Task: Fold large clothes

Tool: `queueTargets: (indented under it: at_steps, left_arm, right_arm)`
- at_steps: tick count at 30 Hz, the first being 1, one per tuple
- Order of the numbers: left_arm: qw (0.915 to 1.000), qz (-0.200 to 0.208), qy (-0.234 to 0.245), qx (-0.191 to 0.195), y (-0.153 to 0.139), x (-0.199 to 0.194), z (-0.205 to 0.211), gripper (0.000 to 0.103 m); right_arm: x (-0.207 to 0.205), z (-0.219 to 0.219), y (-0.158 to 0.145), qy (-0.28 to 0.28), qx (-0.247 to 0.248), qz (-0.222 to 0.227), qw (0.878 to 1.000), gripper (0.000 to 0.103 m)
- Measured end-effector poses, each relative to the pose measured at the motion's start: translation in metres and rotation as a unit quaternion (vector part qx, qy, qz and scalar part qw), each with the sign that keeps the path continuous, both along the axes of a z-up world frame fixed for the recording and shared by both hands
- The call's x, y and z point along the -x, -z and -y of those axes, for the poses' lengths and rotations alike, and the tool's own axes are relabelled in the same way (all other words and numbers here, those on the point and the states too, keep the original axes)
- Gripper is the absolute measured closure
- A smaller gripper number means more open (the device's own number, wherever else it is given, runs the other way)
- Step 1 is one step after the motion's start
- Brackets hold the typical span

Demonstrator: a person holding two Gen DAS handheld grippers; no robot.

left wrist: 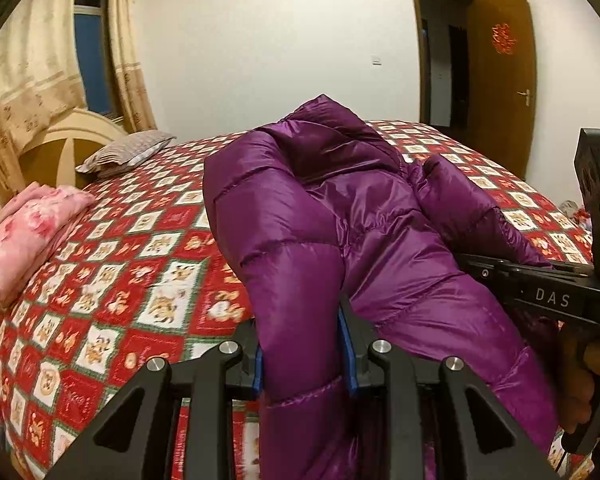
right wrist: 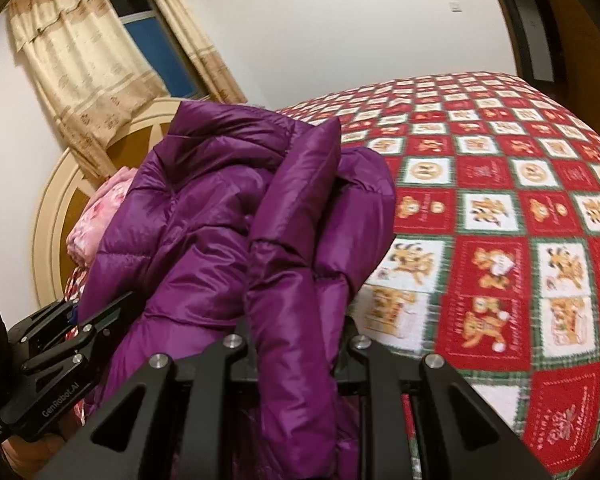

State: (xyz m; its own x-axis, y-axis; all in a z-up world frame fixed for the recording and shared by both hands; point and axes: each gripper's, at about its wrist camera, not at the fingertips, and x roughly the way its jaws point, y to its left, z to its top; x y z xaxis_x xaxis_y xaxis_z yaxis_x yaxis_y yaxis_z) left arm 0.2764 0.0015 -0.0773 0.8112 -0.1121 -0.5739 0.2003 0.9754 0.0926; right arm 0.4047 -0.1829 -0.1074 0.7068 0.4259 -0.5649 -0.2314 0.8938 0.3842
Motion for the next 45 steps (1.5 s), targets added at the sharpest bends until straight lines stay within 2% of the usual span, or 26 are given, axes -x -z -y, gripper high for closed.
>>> queueTargets:
  at_steps: [21, 37, 40, 45]
  left_arm:
    - [0.9971, -0.027, -0.07, 0.014, 0.027, -0.005, -0.082, 0.073]
    - [0.9944, -0.058, -0.086, 0.019, 0.061, -0.016, -0.101, 0.072]
    - [0.9942, -0.06, -0.088, 0.015, 0.065, -0.017, -0.102, 0.069]
    - [0.9939, -0.062, -0.091, -0.005, 0.071, -0.019, -0.101, 0.058]
  right_arm:
    - [-0.026, -0.086, 0.015, -0.081, 0.034, -0.026, 0.996, 0.08]
    - [-0.037, -0.107, 0.045, -0.088, 0.046, -0.057, 0.993, 0.081]
    - [-0.04, -0.108, 0.048, -0.088, 0.047, -0.061, 0.993, 0.08]
    - [-0.041, -0.109, 0.053, -0.088, 0.048, -0.063, 0.993, 0.08]
